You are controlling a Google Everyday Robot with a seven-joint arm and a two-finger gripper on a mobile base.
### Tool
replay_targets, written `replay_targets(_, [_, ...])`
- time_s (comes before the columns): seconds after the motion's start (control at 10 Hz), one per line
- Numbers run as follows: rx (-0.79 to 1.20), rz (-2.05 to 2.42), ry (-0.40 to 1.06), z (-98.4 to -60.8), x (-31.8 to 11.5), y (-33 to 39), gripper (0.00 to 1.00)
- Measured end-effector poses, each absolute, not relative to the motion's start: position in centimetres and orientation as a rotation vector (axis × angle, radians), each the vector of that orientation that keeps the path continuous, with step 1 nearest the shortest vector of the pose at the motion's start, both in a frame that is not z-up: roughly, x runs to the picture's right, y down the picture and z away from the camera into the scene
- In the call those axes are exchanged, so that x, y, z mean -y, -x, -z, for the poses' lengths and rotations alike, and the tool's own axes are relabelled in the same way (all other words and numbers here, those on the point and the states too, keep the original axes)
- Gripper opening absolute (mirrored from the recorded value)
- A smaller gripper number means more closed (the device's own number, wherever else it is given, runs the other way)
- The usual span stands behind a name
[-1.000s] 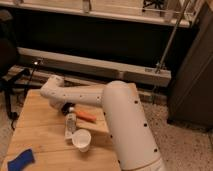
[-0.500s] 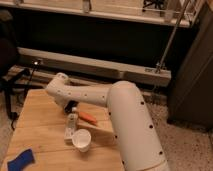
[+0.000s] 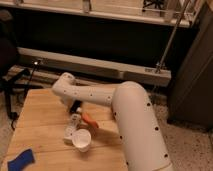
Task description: Push the eraser across the table
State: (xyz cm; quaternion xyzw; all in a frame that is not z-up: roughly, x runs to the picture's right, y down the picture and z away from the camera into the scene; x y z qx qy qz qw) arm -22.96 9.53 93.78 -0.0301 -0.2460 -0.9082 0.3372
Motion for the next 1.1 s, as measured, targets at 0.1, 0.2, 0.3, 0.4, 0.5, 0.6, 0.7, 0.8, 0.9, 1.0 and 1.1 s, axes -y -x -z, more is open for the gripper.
replay_targets(0.1, [0.637, 2.361, 0.087, -93.9, -9.5, 22.6, 0.0])
replay_targets(0.2, [0.634, 2.356, 0.097, -94.0, -9.5, 22.2, 0.0])
replay_targets(0.3, [0.631, 2.347, 0.107, -94.0, -9.6, 21.8, 0.0])
replay_targets(0.4, [0.628, 2.335, 0.121, -94.1, -9.6, 21.3, 0.0])
replay_targets(0.5, [0.626, 2.326, 0.129, -94.1, -9.7, 20.8, 0.0])
replay_targets(0.6, [0.622, 2.31, 0.142, -94.1, -10.0, 20.0, 0.0])
replay_targets(0.7, [0.62, 2.29, 0.153, -94.0, -10.2, 19.3, 0.0])
replay_targets(0.8, [0.616, 2.269, 0.163, -93.8, -10.4, 18.5, 0.0])
replay_targets(0.9, [0.614, 2.255, 0.171, -93.7, -10.7, 17.8, 0.0])
replay_targets(1.0, [0.612, 2.234, 0.184, -93.3, -11.5, 16.9, 0.0])
replay_targets(1.1, [0.613, 2.218, 0.195, -93.0, -12.1, 16.1, 0.0])
